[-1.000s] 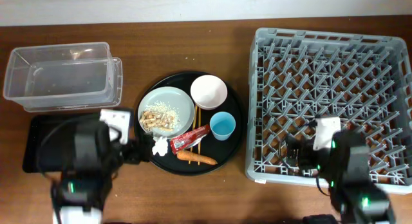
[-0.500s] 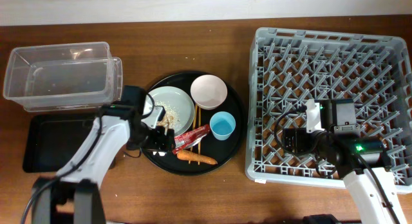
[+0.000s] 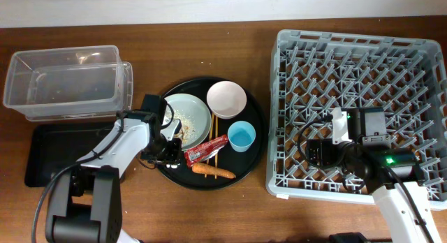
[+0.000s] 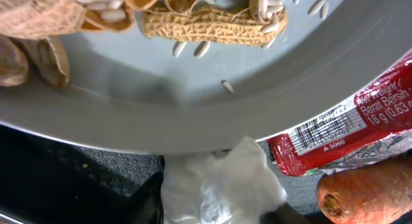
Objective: Sort waste into correct bins and load items into the dishwasher rack
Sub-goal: 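Grasp the white tissue with the left gripper and drop it in the clear bin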
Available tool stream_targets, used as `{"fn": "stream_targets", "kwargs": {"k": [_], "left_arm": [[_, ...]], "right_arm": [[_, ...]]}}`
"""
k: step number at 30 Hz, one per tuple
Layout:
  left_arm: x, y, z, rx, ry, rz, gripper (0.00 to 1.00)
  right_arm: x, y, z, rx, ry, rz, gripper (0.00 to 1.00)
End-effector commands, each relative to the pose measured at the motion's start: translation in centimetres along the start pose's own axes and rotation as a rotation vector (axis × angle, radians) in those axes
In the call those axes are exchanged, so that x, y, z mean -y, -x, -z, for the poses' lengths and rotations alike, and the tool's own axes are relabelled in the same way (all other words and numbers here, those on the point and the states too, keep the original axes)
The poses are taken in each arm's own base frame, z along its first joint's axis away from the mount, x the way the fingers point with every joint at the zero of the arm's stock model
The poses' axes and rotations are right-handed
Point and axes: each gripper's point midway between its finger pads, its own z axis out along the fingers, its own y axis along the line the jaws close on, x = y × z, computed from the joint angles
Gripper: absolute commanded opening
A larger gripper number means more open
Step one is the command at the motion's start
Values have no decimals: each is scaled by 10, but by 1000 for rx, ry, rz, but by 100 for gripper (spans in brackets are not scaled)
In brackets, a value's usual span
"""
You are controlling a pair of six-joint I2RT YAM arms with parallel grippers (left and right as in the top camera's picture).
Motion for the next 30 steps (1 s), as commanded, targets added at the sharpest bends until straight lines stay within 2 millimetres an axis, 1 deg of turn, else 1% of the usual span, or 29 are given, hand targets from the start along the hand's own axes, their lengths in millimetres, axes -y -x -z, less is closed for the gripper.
{"fn": "stream_targets", "kwargs": {"k": [1, 2, 4, 6, 7, 9, 10, 11, 12, 13, 14, 15, 16, 18, 20, 21, 22, 24, 25, 26, 27, 28, 29, 30], "left_arm": [[1, 4, 0, 5, 4, -9, 25], [0, 3, 1, 2, 4, -8, 23], [1, 1, 2, -9, 3, -6, 22], [4, 1, 18, -40, 4, 1, 22], [6, 6, 30, -35, 4, -1, 18], [11, 26, 62, 26, 5, -10, 18], [11, 39, 82, 88, 14, -12, 18], [6, 48, 96, 135, 35, -9, 18], [-8, 62, 117, 208, 92, 6, 17], [-21, 74, 133, 269, 140, 27, 17], [-36, 87, 146, 330, 183, 51, 17], [-57, 103, 159, 415, 219, 91, 17], [-67, 112, 166, 466, 226, 110, 17], [-97, 133, 188, 598, 254, 163, 17], [-121, 149, 207, 707, 289, 199, 18], [-137, 156, 216, 760, 318, 223, 18], [-150, 163, 219, 791, 339, 241, 18], [-166, 174, 211, 809, 349, 258, 19], [-175, 179, 194, 782, 362, 271, 19], [-178, 181, 185, 766, 363, 273, 20], [-181, 184, 174, 752, 359, 274, 40], [-184, 187, 164, 738, 357, 276, 55], [-185, 187, 161, 730, 356, 276, 62], [-185, 187, 161, 732, 356, 277, 68]], "right_arm": [[-1, 7, 5, 19, -1, -5, 98], [-1, 7, 5, 19, -1, -5, 98], [-1, 7, 5, 19, -1, -5, 98], [-1, 7, 5, 19, -1, -4, 98], [-1, 7, 5, 19, -1, -5, 98], [-1, 7, 5, 19, -1, -4, 98], [-1, 7, 5, 19, -1, -4, 98], [-1, 7, 5, 19, -1, -4, 98], [-1, 7, 5, 19, -1, -4, 98], [-1, 7, 5, 19, -1, -5, 98], [-1, 7, 5, 19, -1, -5, 98], [-1, 7, 5, 19, -1, -5, 98], [-1, 7, 5, 19, -1, -5, 98], [-1, 7, 5, 19, -1, -5, 98], [-1, 7, 5, 19, -1, -5, 98], [-1, 6, 5, 19, -1, -5, 98], [-1, 6, 5, 18, -1, -5, 98], [-1, 6, 5, 18, -1, -5, 98], [-1, 6, 5, 17, -1, -5, 98], [-1, 5, 5, 14, -1, -5, 98], [-1, 4, 5, 9, -1, -5, 98], [-1, 4, 5, 7, -1, -6, 98], [-1, 4, 5, 7, -1, -6, 98], [-1, 4, 5, 7, -1, -5, 99]]}}
